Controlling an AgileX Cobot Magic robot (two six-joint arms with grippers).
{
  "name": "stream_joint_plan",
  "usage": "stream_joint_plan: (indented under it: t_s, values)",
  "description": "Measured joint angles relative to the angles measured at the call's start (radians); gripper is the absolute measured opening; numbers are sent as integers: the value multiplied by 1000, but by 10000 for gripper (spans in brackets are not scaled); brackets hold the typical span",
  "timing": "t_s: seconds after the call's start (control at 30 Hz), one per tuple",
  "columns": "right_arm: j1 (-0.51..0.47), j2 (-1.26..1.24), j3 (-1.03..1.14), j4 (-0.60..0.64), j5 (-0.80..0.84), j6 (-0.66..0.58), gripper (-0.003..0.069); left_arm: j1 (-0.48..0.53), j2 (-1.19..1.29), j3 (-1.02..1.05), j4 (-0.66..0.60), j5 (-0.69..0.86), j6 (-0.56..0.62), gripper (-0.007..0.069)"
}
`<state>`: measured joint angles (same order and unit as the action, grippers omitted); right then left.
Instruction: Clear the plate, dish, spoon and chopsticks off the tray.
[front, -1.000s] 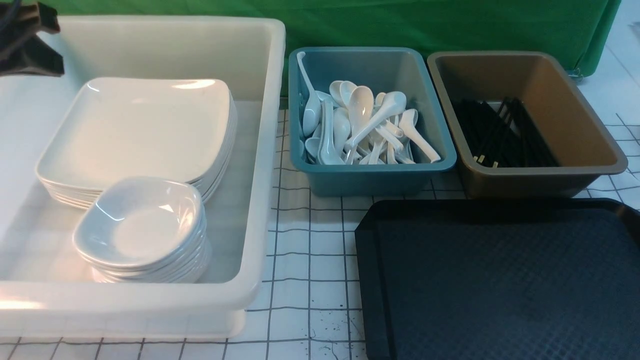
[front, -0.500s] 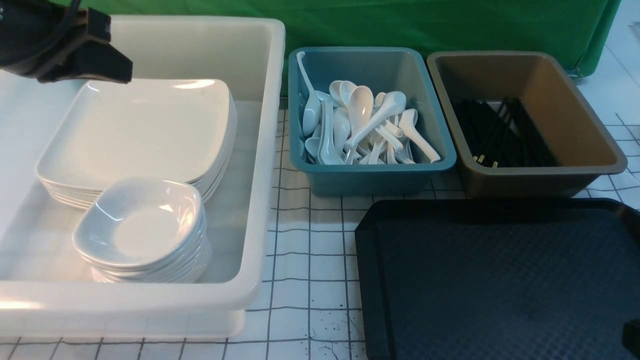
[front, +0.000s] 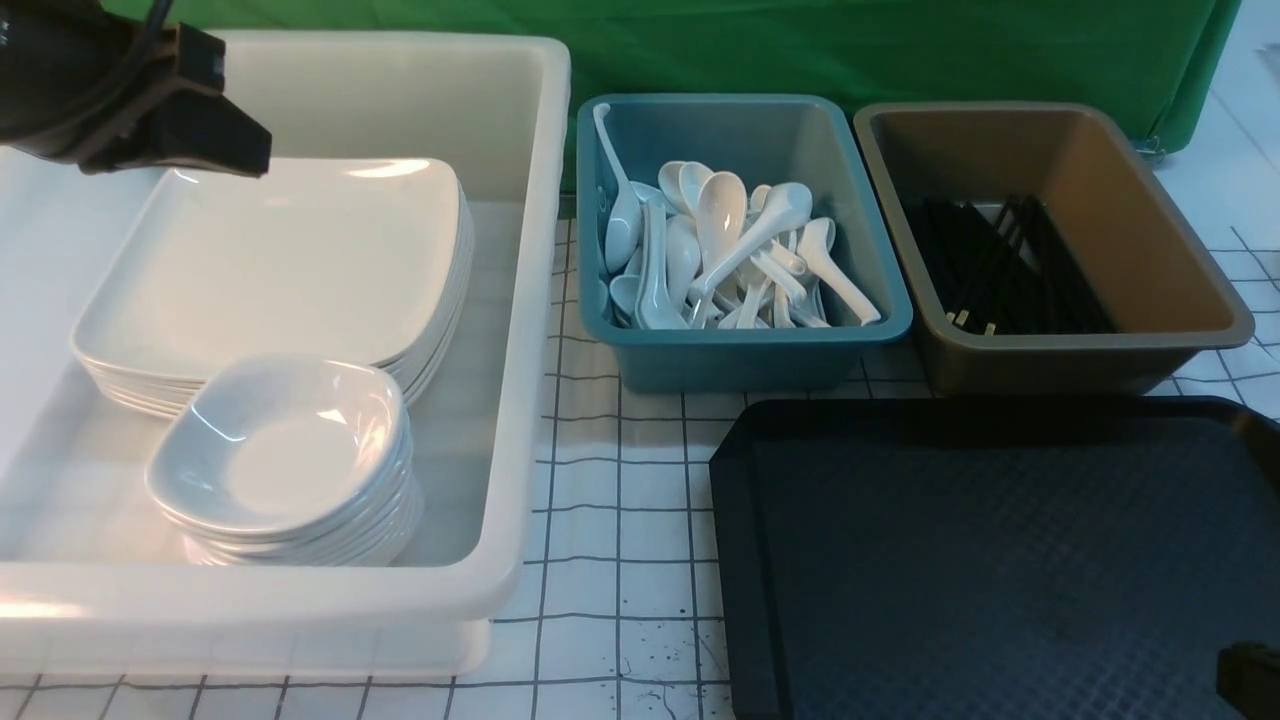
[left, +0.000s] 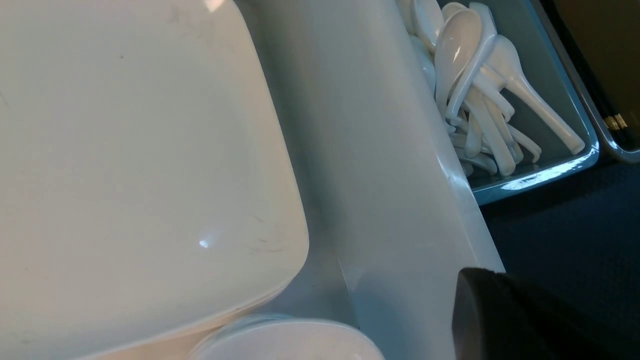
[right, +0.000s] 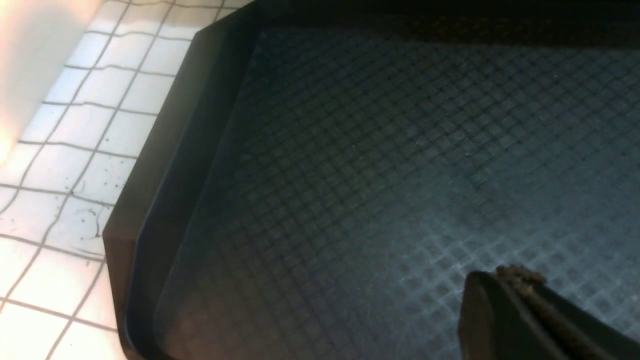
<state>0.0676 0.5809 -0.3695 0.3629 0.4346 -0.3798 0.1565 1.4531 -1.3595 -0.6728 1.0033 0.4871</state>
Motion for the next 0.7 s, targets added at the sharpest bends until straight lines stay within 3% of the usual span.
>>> stream_joint_plan:
  t_s: [0.7]
  values:
    - [0,-36,23,-3,-17,-1,82,0,0,0,2,-41,-15,-3]
